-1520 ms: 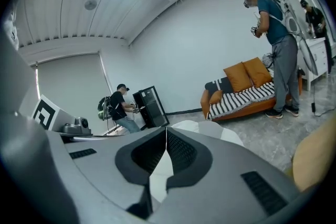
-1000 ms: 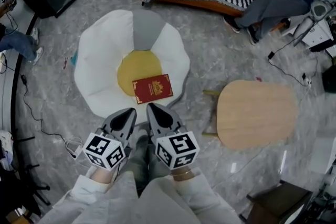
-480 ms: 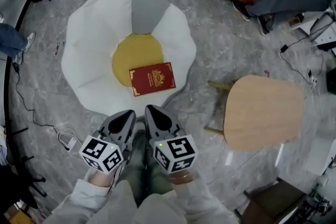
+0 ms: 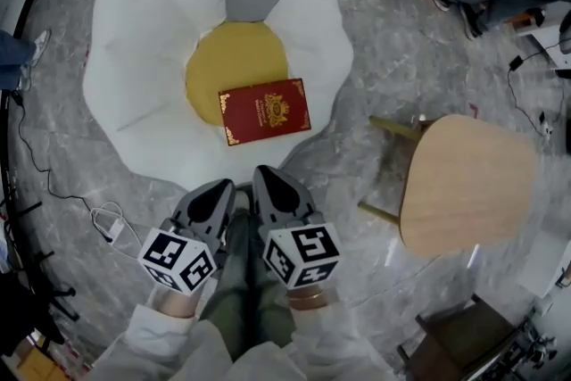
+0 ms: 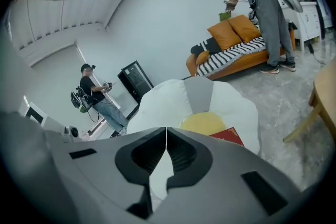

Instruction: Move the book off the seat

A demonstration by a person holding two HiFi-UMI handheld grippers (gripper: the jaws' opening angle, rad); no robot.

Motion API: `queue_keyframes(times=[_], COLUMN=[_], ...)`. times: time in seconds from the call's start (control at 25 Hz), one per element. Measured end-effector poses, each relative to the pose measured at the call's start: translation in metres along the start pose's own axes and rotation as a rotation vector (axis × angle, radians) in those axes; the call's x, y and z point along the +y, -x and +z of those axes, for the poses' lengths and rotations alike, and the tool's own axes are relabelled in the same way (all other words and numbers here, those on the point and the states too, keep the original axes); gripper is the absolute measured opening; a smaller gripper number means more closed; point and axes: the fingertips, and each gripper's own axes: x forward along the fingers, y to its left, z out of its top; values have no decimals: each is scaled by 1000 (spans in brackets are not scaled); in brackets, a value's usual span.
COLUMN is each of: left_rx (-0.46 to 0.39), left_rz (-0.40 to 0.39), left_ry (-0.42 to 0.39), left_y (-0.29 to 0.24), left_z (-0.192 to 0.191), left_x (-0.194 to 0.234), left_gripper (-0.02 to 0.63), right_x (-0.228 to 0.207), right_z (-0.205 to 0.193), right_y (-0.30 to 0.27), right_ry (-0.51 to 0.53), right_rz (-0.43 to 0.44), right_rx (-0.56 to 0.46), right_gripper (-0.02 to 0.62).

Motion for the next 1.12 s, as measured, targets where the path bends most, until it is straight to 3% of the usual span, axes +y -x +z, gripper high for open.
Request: queue_keyframes(times=[0.52,0.72,1.12], left_rx=[14,-18,-15], left_rz=[45,59,79], left_ry=[116,226,242], left_y=[-62,-79,-116], left_z=[-72,-95,-123], left_x=[71,95,125], left_gripper=[6,6,6], right_x=[-65,-79,-109], right_z=[-77,-106,-153], right_y=[-82,-102,-139], right_ry=[-94,-110,-238], right_rz=[-7,15,13], right_rx=[56,89,106], right_gripper=[12,12,12])
